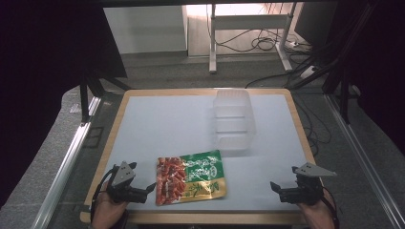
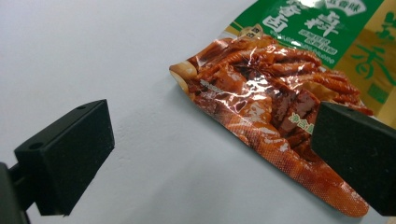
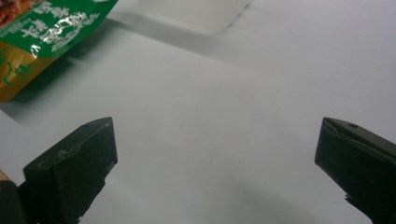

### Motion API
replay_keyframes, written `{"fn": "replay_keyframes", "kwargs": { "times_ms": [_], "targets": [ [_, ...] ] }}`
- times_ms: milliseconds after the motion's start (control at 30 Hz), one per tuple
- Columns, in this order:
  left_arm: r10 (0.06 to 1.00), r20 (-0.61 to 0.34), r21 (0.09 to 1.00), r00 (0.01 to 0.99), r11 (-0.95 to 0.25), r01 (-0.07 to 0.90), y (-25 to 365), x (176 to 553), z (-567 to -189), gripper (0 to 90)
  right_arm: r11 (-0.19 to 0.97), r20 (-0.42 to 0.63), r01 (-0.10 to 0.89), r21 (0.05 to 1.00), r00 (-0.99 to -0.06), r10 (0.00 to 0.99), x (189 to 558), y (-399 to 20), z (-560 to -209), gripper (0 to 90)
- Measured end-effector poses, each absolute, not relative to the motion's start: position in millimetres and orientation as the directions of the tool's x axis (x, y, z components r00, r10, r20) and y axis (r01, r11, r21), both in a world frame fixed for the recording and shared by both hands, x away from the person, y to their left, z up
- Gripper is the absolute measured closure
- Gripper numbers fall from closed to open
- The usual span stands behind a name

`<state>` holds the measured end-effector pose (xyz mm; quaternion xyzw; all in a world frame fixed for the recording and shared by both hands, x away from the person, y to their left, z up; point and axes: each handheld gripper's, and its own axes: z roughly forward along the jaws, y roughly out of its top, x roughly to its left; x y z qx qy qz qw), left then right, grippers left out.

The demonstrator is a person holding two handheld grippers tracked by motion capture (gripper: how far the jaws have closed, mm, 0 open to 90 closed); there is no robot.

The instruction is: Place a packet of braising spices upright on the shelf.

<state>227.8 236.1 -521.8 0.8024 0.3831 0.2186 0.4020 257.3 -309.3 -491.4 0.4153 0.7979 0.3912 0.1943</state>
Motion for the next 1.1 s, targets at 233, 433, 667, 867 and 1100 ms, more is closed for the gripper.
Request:
{"fn": "replay_keyframes", "kwargs": {
  "times_ms": [233, 433, 667, 867, 1100],
  "targets": [
    [0.787, 0.058, 0.798, 0.615, -0.407, 0.446, 232.9, 227.5, -522.6, 0.0, 0.345, 0.011, 0.497, 0.796, -0.582, 0.813, 256.2, -310.0, -490.5, 0.0],
    [0.784, 0.063, 0.792, 0.618, -0.415, 0.447, 231.1, 227.5, -522.9, 0.0, 0.351, 0.008, 0.498, 0.792, -0.585, 0.811, 258.5, -311.7, -493.0, 0.0],
    [0.783, 0.069, 0.788, 0.619, -0.423, 0.447, 229.8, 227.5, -523.5, 0.0, 0.361, 0.009, 0.502, 0.786, -0.593, 0.805, 258.9, -309.6, -494.0, 0.0],
    [0.782, 0.068, 0.786, 0.619, -0.424, 0.449, 229.2, 227.3, -523.5, 0.0, 0.330, 0.051, 0.516, 0.790, -0.592, 0.804, 259.0, -307.9, -494.1, 0.0],
    [0.778, 0.072, 0.794, 0.624, -0.424, 0.436, 229.3, 226.7, -523.1, 0.0, 0.348, 0.030, 0.502, 0.792, -0.601, 0.799, 259.0, -303.3, -493.7, 0.0]
  ]
}}
